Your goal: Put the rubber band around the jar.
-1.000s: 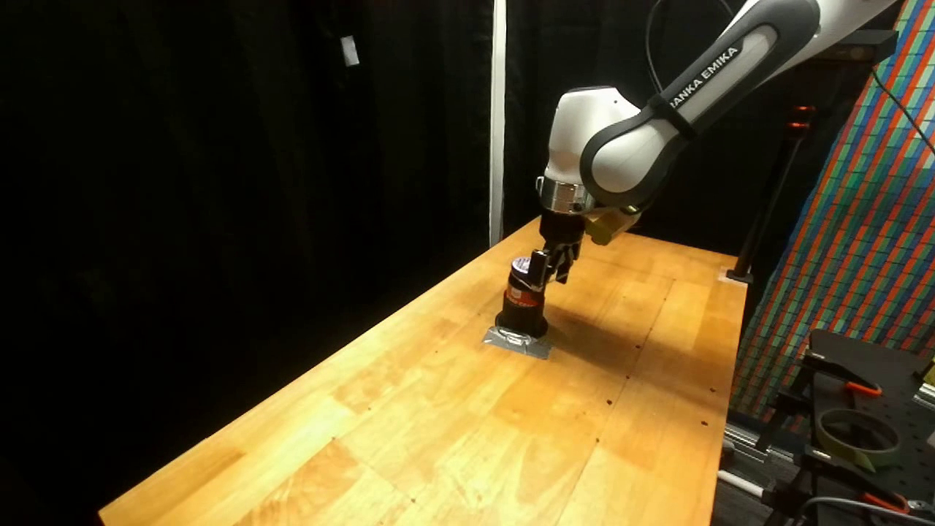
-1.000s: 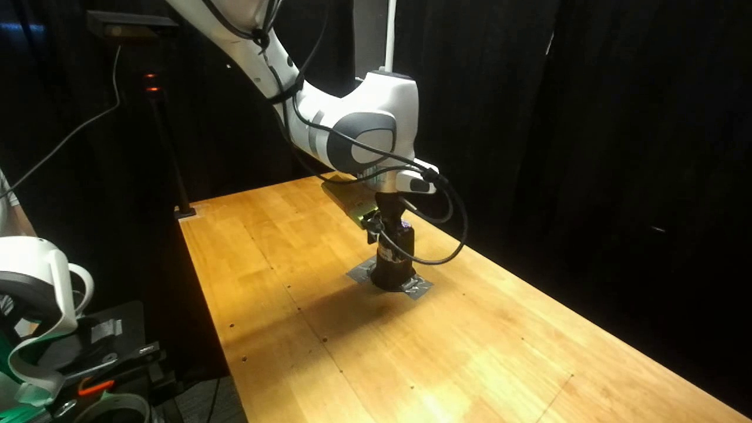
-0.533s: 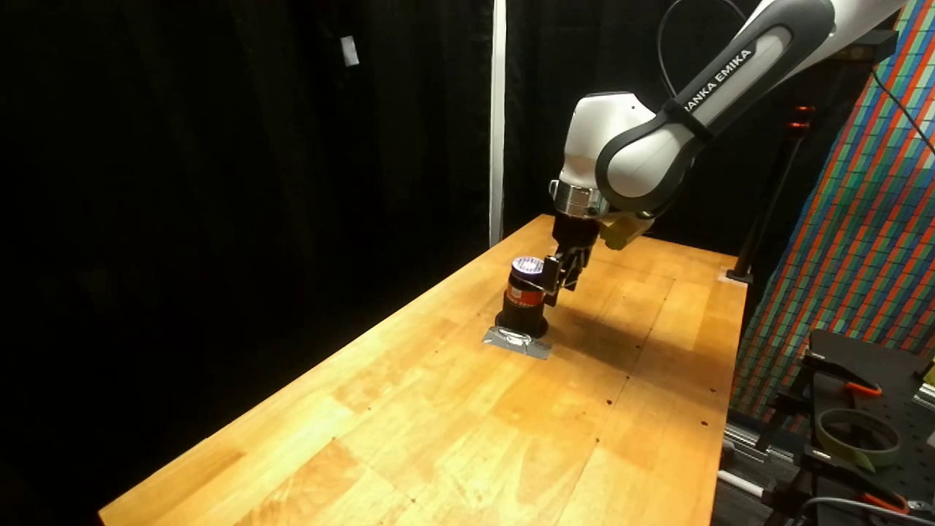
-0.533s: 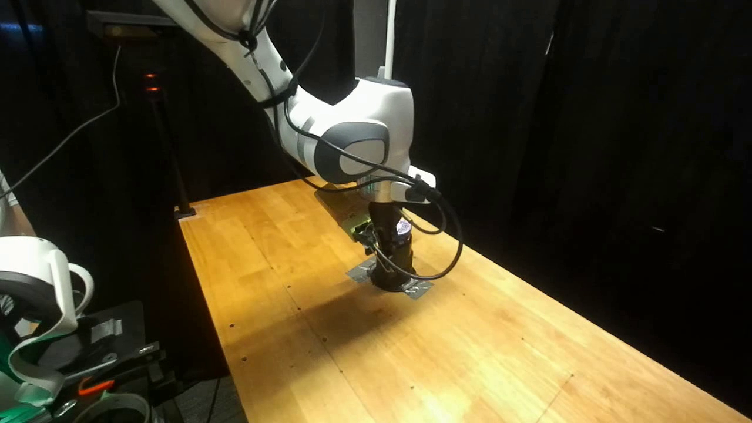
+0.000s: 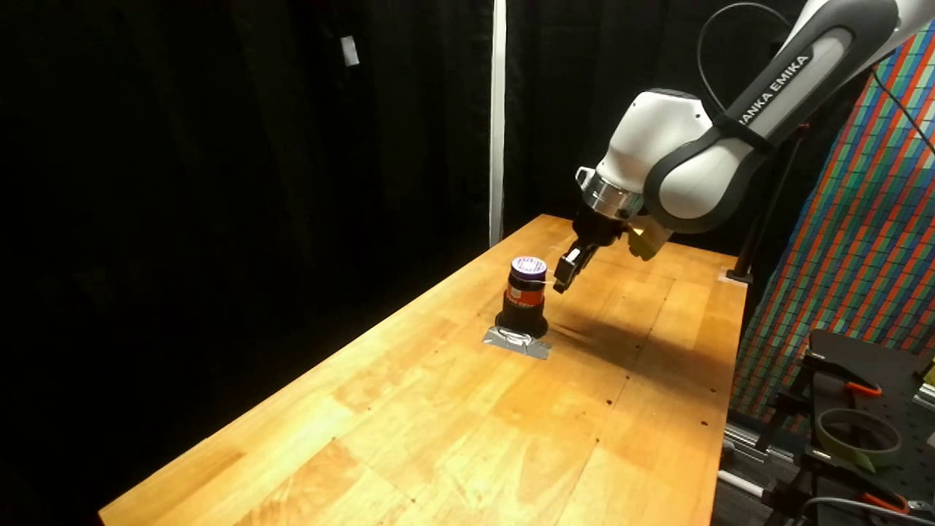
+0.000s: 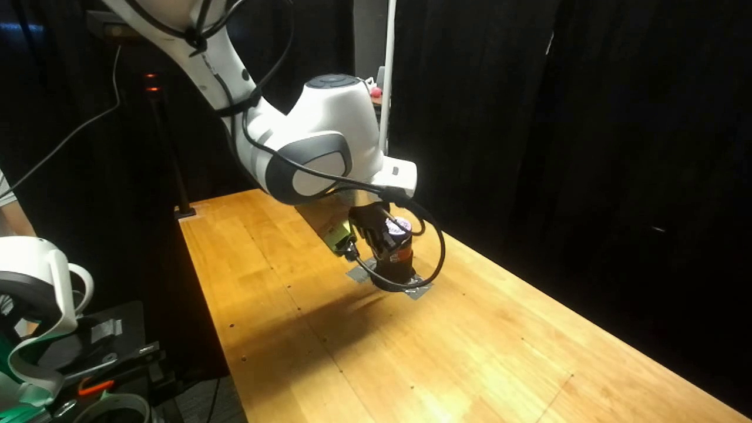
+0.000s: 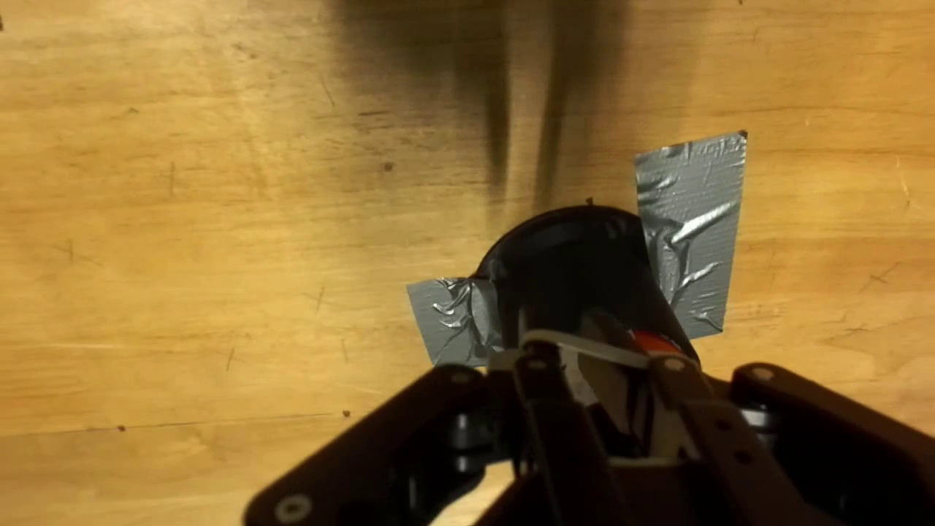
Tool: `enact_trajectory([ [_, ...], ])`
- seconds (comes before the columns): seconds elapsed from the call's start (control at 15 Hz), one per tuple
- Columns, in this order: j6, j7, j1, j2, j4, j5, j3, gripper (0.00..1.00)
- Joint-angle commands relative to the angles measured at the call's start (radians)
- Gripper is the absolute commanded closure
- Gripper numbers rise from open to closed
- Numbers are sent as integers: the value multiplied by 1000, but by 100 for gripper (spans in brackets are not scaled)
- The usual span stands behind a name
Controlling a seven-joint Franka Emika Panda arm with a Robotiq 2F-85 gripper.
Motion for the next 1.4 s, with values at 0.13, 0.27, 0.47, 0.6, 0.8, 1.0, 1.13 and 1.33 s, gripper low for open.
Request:
enact_trajectory([
  [0.13,369,-60,-109,-37,-188,7,112,100],
  [0.27,510,-42,-134,-13,-221,-27,128,100],
  [0.47,684,-18,-181,19,-260,-88,154,100],
  [0.6,798,22,-172,40,-277,-157,122,100],
  [0.8,951,58,-184,84,-286,-246,105,100],
  [1.0,1066,85,-186,131,-282,-316,85,100],
  [1.13,1126,97,-188,160,-275,-349,73,100],
  [1.33,1186,110,-190,190,-267,-379,57,100],
])
